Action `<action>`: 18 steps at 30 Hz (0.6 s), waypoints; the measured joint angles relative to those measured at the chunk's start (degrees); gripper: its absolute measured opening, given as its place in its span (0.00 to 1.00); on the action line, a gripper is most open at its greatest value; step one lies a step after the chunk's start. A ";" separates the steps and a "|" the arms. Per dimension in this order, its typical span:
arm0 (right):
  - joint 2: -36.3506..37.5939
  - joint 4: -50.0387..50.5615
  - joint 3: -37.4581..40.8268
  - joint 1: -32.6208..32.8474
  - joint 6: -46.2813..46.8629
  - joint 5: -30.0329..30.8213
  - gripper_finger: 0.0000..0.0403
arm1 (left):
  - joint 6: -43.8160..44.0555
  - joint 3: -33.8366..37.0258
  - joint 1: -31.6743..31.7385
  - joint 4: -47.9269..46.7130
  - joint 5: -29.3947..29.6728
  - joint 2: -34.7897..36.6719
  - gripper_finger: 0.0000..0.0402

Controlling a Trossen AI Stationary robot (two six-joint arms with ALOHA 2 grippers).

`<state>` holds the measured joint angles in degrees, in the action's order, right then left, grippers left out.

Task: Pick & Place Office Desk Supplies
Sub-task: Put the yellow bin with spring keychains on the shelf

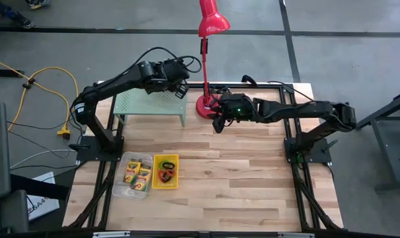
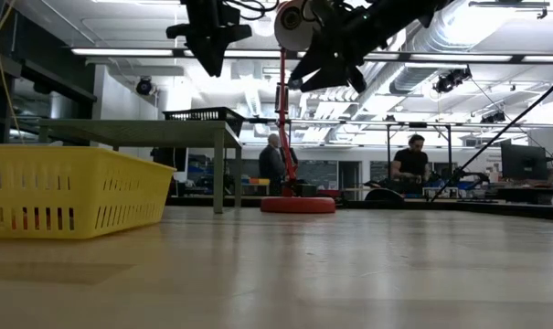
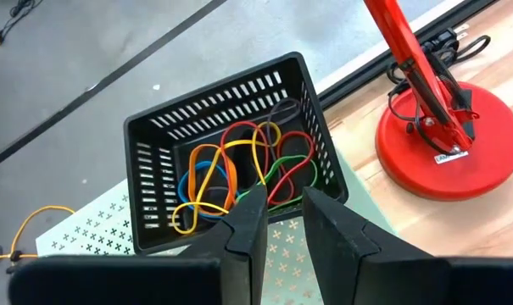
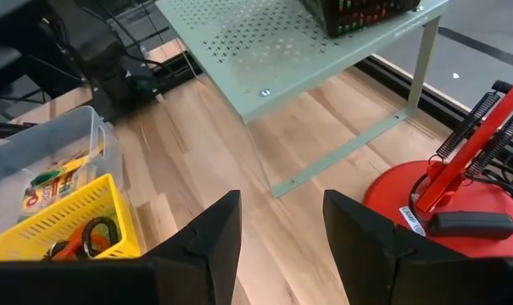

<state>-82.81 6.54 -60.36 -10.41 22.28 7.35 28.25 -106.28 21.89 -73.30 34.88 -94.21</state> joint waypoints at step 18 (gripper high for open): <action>0.00 0.09 0.05 0.00 -0.02 0.20 0.39 | -0.61 0.02 -0.37 0.29 0.44 1.48 0.18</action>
<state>-82.81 6.64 -60.31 -10.41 22.26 7.56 27.64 -106.26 21.52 -73.01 35.31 -92.74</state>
